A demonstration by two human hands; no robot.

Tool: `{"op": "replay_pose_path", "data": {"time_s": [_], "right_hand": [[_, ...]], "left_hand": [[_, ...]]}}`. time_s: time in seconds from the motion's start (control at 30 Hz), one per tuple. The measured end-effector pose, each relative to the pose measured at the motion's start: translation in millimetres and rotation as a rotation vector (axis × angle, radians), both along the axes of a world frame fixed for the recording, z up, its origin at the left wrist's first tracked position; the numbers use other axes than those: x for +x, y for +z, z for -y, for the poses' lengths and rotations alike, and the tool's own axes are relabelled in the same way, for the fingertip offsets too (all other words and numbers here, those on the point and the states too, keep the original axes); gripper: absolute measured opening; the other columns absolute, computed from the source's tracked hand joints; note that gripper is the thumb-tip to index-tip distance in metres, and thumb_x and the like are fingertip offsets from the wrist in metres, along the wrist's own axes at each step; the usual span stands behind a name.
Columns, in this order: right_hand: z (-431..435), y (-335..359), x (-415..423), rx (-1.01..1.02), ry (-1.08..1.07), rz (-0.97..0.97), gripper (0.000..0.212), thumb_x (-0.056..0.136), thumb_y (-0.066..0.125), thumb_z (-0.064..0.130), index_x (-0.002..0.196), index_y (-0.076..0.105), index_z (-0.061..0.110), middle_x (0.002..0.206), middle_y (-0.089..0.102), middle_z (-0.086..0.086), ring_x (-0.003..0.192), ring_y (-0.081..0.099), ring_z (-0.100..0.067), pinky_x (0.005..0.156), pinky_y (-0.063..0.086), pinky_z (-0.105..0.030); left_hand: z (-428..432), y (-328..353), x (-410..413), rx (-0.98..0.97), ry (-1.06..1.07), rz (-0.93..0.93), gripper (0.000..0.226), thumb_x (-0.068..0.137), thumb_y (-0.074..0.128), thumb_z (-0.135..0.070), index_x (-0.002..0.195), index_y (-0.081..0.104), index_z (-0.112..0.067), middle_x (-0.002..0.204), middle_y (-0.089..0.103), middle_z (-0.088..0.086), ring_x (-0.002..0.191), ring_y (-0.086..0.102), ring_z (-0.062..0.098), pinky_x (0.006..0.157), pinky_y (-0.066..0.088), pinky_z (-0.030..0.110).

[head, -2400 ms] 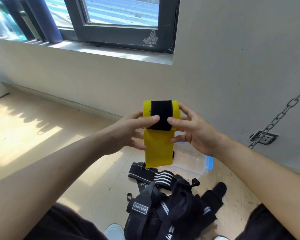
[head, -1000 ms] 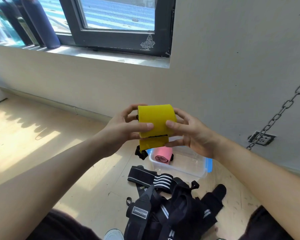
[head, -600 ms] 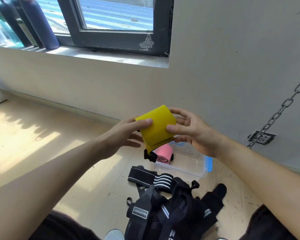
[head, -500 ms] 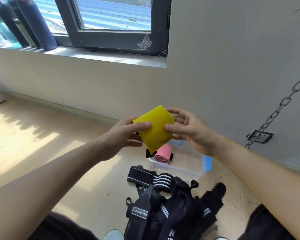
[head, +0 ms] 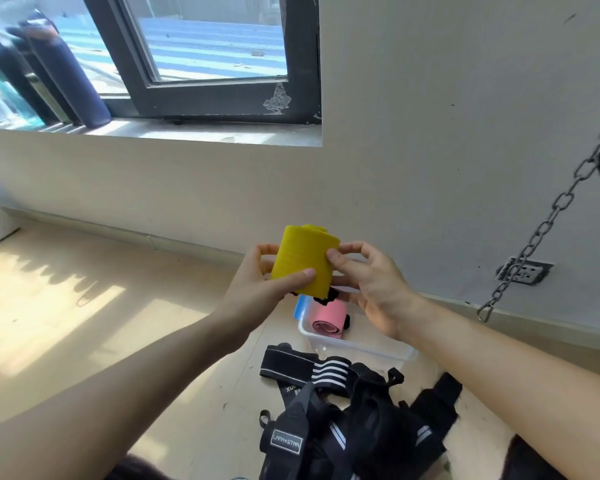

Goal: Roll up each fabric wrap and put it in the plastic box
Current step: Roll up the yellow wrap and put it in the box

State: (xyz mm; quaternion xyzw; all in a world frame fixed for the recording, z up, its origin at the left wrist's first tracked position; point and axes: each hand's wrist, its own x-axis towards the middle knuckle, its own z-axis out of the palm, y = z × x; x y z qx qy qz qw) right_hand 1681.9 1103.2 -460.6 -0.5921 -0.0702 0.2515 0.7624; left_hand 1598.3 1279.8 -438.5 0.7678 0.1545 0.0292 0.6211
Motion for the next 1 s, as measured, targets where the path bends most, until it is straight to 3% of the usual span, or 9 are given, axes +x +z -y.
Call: {"op": "replay_pose_path", "data": {"time_s": [0.1,0.2,0.3,0.4,0.5,0.63,0.7,0.87,1.0], "right_hand": [[0.3,-7.8,5.9,-0.033,0.009,0.009,0.06,0.073,0.083,0.03,0.122,0.054,0.01,0.114,0.071,-0.018,0.093,0.073,-0.031,0.071,0.061,-0.04],[9.0,-21.0,23.6,-0.072,-0.002,-0.021,0.06,0.073,0.085,0.027,0.121,0.053,0.012,0.116,0.07,-0.018,0.093,0.073,-0.03,0.078,0.061,-0.045],[23.9,-40.4,44.2,-0.163,-0.03,-0.078,0.073,0.064,0.087,0.037,0.123,0.051,0.015,0.116,0.071,-0.017,0.098,0.071,-0.035,0.09,0.057,-0.052],[38.4,-64.0,67.0,-0.249,-0.072,-0.128,0.062,0.075,0.085,0.033,0.125,0.053,0.015,0.119,0.069,-0.015,0.102,0.07,-0.035,0.083,0.057,-0.045],[42.5,-87.2,88.0,-0.328,-0.079,-0.15,0.055,0.081,0.083,0.033,0.126,0.055,0.017,0.122,0.067,-0.011,0.104,0.069,-0.031,0.073,0.056,-0.038],[30.9,-122.1,109.0,-0.368,-0.119,-0.177,0.07,0.073,0.089,0.034,0.13,0.053,0.019,0.121,0.066,-0.006,0.106,0.068,-0.028,0.085,0.06,-0.047],[28.0,-145.1,116.6,-0.379,-0.145,-0.201,0.072,0.072,0.09,0.031,0.133,0.054,0.018,0.124,0.065,-0.006,0.108,0.067,-0.028,0.089,0.058,-0.05],[33.7,-199.0,122.4,-0.482,-0.12,-0.273,0.064,0.08,0.083,0.033,0.135,0.056,0.015,0.123,0.066,-0.006,0.101,0.067,-0.024,0.07,0.057,-0.036],[33.3,-238.5,126.1,-0.594,-0.126,-0.319,0.068,0.081,0.083,0.035,0.137,0.052,0.012,0.119,0.063,-0.007,0.101,0.063,-0.025,0.082,0.056,-0.04]], "left_hand": [[-0.1,-4.5,12.7,0.059,-0.005,-0.007,0.063,0.072,0.087,-0.041,0.123,0.052,-0.026,0.111,0.072,0.003,0.087,0.073,0.008,0.066,0.052,0.016],[4.1,-19.3,38.2,0.192,-0.071,-0.023,0.058,0.075,0.088,-0.043,0.117,0.052,-0.026,0.107,0.073,0.004,0.086,0.075,0.012,0.076,0.06,0.03],[17.8,-44.3,64.4,0.305,-0.165,-0.05,0.066,0.067,0.087,-0.056,0.117,0.052,-0.029,0.107,0.071,-0.001,0.094,0.073,0.016,0.087,0.061,0.044],[28.5,-77.9,83.2,0.248,-0.218,-0.052,0.075,0.061,0.082,-0.064,0.121,0.054,-0.029,0.113,0.071,-0.001,0.098,0.073,0.016,0.091,0.059,0.046],[37.1,-113.5,97.2,0.255,-0.239,-0.055,0.072,0.071,0.083,-0.06,0.128,0.055,-0.024,0.121,0.069,-0.001,0.099,0.072,0.014,0.091,0.059,0.044],[53.0,-154.6,114.4,0.293,-0.118,-0.02,0.066,0.077,0.085,-0.051,0.128,0.054,-0.025,0.114,0.067,-0.009,0.092,0.069,0.007,0.082,0.06,0.037],[52.9,-178.5,119.7,0.274,-0.124,-0.045,0.068,0.077,0.084,-0.052,0.132,0.053,-0.025,0.117,0.067,-0.009,0.096,0.068,0.007,0.087,0.059,0.037],[25.2,-233.9,112.1,0.502,-0.209,-0.11,0.075,0.074,0.069,-0.069,0.135,0.055,-0.027,0.129,0.066,-0.006,0.112,0.064,0.013,0.096,0.054,0.04],[8.6,-269.9,100.4,0.75,-0.287,-0.124,0.071,0.072,0.05,-0.075,0.126,0.066,-0.031,0.118,0.071,-0.006,0.117,0.058,0.02,0.095,0.044,0.035]]}}
